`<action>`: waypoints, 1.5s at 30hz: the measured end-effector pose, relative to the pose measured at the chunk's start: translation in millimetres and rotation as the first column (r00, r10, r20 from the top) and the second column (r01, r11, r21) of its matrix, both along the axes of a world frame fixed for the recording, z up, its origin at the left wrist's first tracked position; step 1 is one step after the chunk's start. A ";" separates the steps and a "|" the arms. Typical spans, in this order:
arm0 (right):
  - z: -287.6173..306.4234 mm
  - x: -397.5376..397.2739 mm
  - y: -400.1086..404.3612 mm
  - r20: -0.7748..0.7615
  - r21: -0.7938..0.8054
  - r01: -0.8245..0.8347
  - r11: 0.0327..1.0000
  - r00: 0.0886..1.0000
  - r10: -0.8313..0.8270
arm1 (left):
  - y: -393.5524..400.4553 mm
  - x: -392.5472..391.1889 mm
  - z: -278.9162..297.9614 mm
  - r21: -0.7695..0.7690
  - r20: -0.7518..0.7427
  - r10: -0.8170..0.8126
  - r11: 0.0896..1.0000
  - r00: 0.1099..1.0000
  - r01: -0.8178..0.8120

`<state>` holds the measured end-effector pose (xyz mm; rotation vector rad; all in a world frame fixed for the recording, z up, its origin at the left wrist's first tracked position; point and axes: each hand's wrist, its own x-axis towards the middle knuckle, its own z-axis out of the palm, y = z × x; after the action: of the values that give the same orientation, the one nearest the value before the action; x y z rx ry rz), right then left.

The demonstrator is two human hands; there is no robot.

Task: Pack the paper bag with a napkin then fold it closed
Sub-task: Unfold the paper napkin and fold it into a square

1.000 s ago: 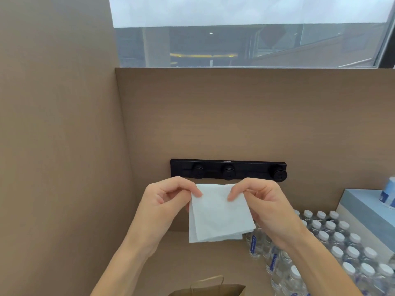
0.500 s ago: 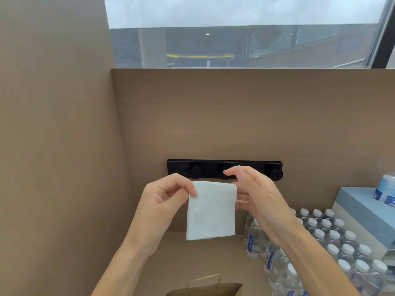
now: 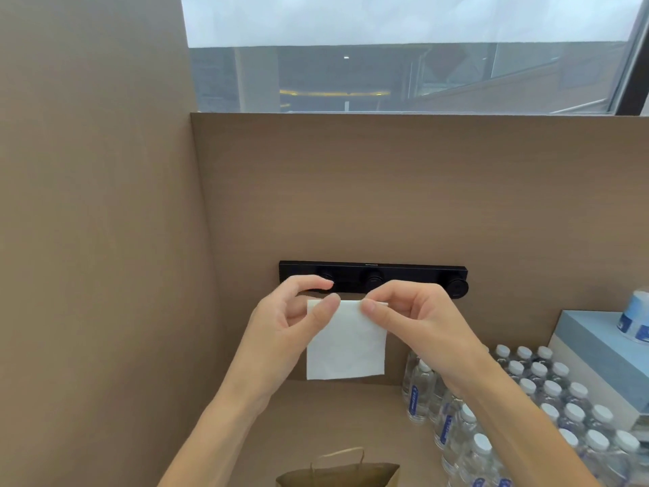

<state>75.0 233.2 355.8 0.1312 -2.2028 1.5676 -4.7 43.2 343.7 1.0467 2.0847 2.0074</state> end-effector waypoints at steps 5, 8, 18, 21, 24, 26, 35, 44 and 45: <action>-7.2 -4.2 -3.6 -0.007 0.039 0.070 0.997 0.998 -0.070 | 6.5 1.8 -4.7 0.027 -0.040 0.126 0.992 0.991 -0.125; -8.2 -7.6 -9.7 -0.026 0.085 0.092 0.992 0.996 -0.090 | 10.5 5.2 -6.1 -0.010 -0.083 0.171 0.985 0.982 -0.172; -4.0 -10.5 -8.1 -0.020 0.223 0.177 0.959 0.984 -0.177 | 8.5 3.9 -7.0 -0.029 -0.005 0.213 0.977 0.977 -0.213; -2.2 -7.2 -5.0 -0.013 0.258 0.189 0.947 0.981 -0.192 | 10.2 5.8 -8.8 -0.024 -0.008 0.222 0.975 0.975 -0.222; -0.3 -3.7 1.5 -0.018 0.266 0.198 0.943 0.979 -0.201 | 10.9 5.9 -11.2 -0.007 -0.013 0.240 0.971 0.971 -0.240; -0.4 -2.1 5.8 -0.002 0.238 0.201 0.950 0.978 -0.206 | 11.6 6.0 -12.5 0.001 -0.026 0.251 0.968 0.968 -0.251; -19.3 5.5 -10.7 0.087 -0.198 0.074 0.977 0.995 -0.057 | 22.6 16.0 -7.9 0.123 -0.034 0.172 0.978 0.984 -0.167; -21.1 -1.9 -32.2 -0.138 -0.190 0.277 0.942 0.942 -0.305 | 43.6 28.8 -13.0 0.145 0.159 0.144 0.975 0.977 -0.167; -22.3 -2.4 -34.1 -0.154 -0.183 0.314 0.932 0.927 -0.343 | 47.4 30.1 -13.4 0.152 0.132 0.187 0.967 0.973 -0.206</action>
<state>72.6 199.2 333.6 -0.1318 -1.8405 1.4651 25.4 90.6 330.3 0.7445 2.0649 2.3069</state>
